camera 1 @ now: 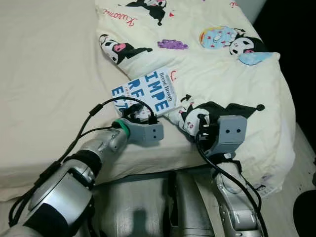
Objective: Clean up the room
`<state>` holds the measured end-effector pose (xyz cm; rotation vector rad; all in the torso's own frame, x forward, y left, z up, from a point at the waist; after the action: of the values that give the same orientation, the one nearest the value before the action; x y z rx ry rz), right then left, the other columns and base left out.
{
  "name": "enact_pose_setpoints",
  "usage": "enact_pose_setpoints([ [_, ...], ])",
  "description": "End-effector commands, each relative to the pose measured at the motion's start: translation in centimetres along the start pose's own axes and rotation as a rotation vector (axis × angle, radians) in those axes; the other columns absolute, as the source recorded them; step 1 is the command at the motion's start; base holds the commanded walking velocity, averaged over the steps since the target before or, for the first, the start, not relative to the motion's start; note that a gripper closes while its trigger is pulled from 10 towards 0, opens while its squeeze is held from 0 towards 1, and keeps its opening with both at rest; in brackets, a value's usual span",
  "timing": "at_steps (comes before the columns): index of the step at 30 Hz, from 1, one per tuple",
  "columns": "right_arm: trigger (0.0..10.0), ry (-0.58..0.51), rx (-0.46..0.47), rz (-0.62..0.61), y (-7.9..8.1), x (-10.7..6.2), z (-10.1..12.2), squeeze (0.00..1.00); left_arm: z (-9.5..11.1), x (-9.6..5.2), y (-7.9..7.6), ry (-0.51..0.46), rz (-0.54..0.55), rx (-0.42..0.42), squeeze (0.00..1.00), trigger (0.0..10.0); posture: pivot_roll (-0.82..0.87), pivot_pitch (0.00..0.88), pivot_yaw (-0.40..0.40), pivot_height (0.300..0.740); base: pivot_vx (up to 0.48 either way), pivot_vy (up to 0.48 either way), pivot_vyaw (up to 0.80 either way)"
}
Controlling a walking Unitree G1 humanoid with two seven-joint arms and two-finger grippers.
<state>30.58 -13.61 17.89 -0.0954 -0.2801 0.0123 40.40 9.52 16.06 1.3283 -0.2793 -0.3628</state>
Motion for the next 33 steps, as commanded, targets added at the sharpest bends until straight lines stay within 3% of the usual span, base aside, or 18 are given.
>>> enact_pose_setpoints([
  [1,10.0,0.024,-0.001,-0.010,-0.2,-0.5,-0.5,0.00,-3.2,-1.4,-0.9,0.128,-0.008,0.058,0.00,0.0,-0.20,0.343,0.033,0.515,0.000,0.000,0.00],
  [4,10.0,0.025,0.002,-0.003,0.0,-0.2,-0.5,0.00,-3.1,-1.5,-0.4,0.103,0.083,0.079,0.00,0.0,-0.19,0.336,0.025,0.515,0.000,0.000,0.00],
  [8,10.0,0.020,0.002,-0.002,0.0,0.0,-0.3,0.00,-2.9,-1.5,-0.1,0.084,0.120,0.075,0.00,0.0,-0.19,0.332,0.022,0.515,0.000,0.000,0.00],
  [10,10.0,-0.039,0.002,-0.035,-1.0,1.1,1.3,0.00,-2.4,-1.6,0.7,0.025,0.240,0.049,0.00,0.0,-0.17,0.322,0.023,0.515,0.000,0.000,0.00],
  [15,10.0,-0.092,-0.004,-0.069,-1.8,1.8,2.7,0.00,-2.2,-1.8,1.2,-0.004,0.311,0.020,0.00,0.0,-0.16,0.317,0.027,0.515,0.000,0.000,0.00],
  [16,10.0,-0.143,-0.044,-0.116,-2.7,2.4,3.9,0.00,-2.0,-2.1,1.6,-0.032,0.376,-0.014,0.00,0.0,-0.15,0.311,0.028,0.515,0.000,0.000,0.00],
  [17,10.0,-0.208,-0.126,-0.180,-3.7,3.1,5.4,0.00,-1.9,-2.7,2.0,-0.065,0.455,-0.066,0.00,4.2,-0.14,0.307,0.031,0.515,0.000,0.000,0.00],
  [18,10.0,-0.208,-0.126,-0.180,-3.7,3.1,5.4,0.00,-1.9,-2.7,2.0,-0.065,0.455,-0.066,0.00,4.2,-0.14,0.307,0.031,0.515,0.000,0.000,0.00],
  [19,10.0,-0.242,-0.234,-0.254,-4.7,3.6,6.2,0.00,-1.8,-3.4,2.3,-0.099,0.514,-0.107,0.00,10.0,-0.13,0.302,0.030,0.515,0.000,0.000,0.00],
  [20,10.0,-0.236,-0.336,-0.335,-5.7,4.0,6.1,0.00,-1.8,-4.4,2.6,-0.120,0.566,-0.153,0.00,10.0,-0.11,0.292,0.032,0.515,0.000,0.000,0.00],
  [21,10.0,-0.236,-0.336,-0.335,-5.7,4.0,6.1,0.00,-1.8,-4.4,2.6,-0.120,0.566,-0.153,0.00,10.0,-0.11,0.292,0.032,0.515,0.000,0.000,0.00],
  [23,10.0,-0.163,-0.442,-0.428,-7.2,4.4,4.6,0.00,-2.1,-6.1,3.2,-0.135,0.631,-0.204,0.00,10.0,-0.08,0.283,0.035,0.515,0.000,0.000,0.00],
  [24,10.0,-0.163,-0.442,-0.428,-7.2,4.4,4.6,0.00,-2.1,-6.1,3.2,-0.135,0.631,-0.204,0.00,10.0,-0.08,0.283,0.035,0.515,0.000,0.000,0.00],
  [26,10.0,-0.093,-0.471,-0.465,-8.3,4.3,3.1,0.00,-2.6,-8.0,4.2,-0.125,0.684,-0.206,0.00,10.0,-0.06,0.274,0.035,0.515,0.000,0.000,0.00],
  [27,10.0,-0.093,-0.471,-0.465,-8.3,4.3,3.1,0.00,-2.6,-8.0,4.2,-0.125,0.684,-0.206,0.00,10.0,-0.06,0.274,0.035,0.515,0.000,0.000,0.00],
  [29,10.0,-0.068,-0.531,-0.473,-9.3,3.8,2.2,0.00,-3.6,-9.8,5.5,-0.100,0.723,-0.183,0.00,10.0,-0.04,0.259,0.036,0.515,0.000,0.000,0.00],
  [33,10.0,-0.061,-0.567,-0.482,-9.9,3.4,1.9,0.00,-4.2,-10.5,6.0,-0.087,0.730,-0.170,0.00,10.0,-0.03,0.254,0.037,0.515,0.000,0.000,0.00],
])
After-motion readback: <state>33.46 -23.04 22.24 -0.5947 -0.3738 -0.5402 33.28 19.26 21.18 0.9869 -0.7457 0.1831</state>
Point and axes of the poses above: a point about 5 cm out from each wrist's last joint towards the gripper, its own x axis pointing out of the wrist towards the gripper, its own z axis along the axis of the wrist's last joint, y = z × x, the point moved 1 cm from there along x, pointing out of the wrist towards the gripper, and after that the axes turned 3 degrees about -x, right-handed, at the moved point
